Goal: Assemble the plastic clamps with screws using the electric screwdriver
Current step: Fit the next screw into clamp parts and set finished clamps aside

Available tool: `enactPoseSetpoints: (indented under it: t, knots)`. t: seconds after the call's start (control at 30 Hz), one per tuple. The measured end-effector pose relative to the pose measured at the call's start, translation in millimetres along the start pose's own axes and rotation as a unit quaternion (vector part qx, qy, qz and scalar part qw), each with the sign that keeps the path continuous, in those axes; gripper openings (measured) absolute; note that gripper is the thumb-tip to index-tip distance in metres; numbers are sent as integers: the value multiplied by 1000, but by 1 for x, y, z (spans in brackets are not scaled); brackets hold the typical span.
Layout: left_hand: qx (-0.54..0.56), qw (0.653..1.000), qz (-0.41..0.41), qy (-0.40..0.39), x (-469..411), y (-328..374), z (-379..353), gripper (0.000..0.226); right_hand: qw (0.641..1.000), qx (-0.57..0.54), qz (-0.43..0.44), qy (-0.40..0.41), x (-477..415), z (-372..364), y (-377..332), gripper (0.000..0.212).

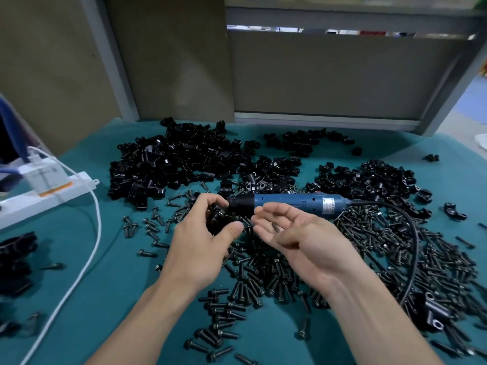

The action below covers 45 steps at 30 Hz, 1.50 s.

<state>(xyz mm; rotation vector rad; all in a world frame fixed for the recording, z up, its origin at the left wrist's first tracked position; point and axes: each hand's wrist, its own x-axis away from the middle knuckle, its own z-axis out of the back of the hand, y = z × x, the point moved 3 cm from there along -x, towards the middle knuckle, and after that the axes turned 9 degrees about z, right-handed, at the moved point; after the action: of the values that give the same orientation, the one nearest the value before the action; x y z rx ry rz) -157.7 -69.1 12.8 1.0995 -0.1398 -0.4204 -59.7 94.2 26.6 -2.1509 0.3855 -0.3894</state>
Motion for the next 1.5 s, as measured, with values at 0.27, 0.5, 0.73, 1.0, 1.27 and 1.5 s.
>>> enactPoseSetpoints:
  t: [0.27, 0.5, 0.73, 1.0, 1.27, 1.5]
  knots:
    - [-57, 998, -11, -30, 0, -3, -14, 48, 998, 44, 21, 40, 3, -3, -5, 23]
    - [-18, 999, -21, -22, 1, 2, -10, 25, 968, 232, 72, 64, -2, 7, -6, 25]
    - [53, 998, -7, -41, -1, 2, -8, 28, 979, 172, 106, 40, 0, 4, -11, 20]
    - [76, 994, -18, -77, 1, 4, -8, 26, 949, 268, 163, 35, 1, 3, -12, 5]
    - [116, 985, -35, -125, -1, 6, -12, 26, 909, 359, 212, -6, 1, 0, -10, 16]
    - [132, 980, -42, -143, -3, 7, -17, 25, 883, 405, 238, 5, 1, 3, -10, 13]
